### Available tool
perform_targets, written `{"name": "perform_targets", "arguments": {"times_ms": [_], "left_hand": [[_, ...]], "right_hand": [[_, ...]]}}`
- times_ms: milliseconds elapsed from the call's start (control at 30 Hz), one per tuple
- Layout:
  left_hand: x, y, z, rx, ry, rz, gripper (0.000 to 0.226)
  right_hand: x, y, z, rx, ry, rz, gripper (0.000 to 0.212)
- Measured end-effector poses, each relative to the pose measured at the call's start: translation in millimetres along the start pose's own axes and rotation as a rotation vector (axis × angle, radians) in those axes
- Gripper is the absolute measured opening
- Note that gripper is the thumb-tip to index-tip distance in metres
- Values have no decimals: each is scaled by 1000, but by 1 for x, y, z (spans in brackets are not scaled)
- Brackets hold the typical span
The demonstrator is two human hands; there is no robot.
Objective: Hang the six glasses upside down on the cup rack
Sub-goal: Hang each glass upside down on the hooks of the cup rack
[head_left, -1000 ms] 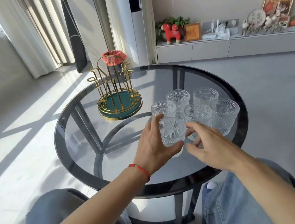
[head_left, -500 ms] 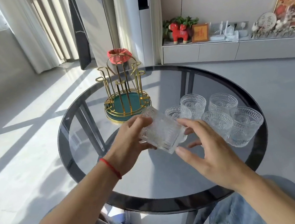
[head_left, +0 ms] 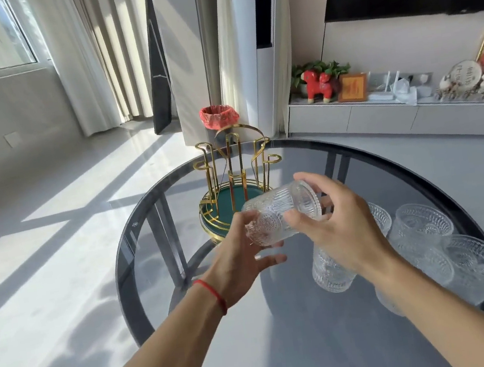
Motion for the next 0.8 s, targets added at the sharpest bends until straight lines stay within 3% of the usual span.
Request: {"name": "perform_targets", "arguments": {"times_ms": [100, 200, 333, 467, 567, 733, 800], "left_hand": [[9, -14, 2, 88, 240, 357, 54], [23, -38, 2, 316, 575, 961, 45], [4, -51, 14, 348, 608, 1424, 52], [-7, -51, 20, 372, 657, 1612, 64], [-9, -55, 23, 430, 653, 1685, 68], [-17, -59, 29, 425, 626, 1709, 72], [-16, -59, 28, 429, 637, 1711, 71]], "right_hand": [[4, -5, 17, 26, 61, 33, 64], [13, -19, 36, 99, 95, 39, 68], [26, -49, 65, 287, 126, -1, 74], [17, -71, 109, 483, 119, -22, 66], [-4, -66, 144, 527, 28, 25, 45], [-22, -2, 205, 342, -5, 108, 48], [-27, 29, 223, 256, 28, 71, 57]]}}
Point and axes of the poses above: each hand's wrist, its own z-axis towards the middle knuckle, its own y-axis out of the palm, x = y × z, the point moved 8 cm from there along z, towards the middle knuckle, and after that the axes turned 11 degrees about x, right-handed, at the moved point
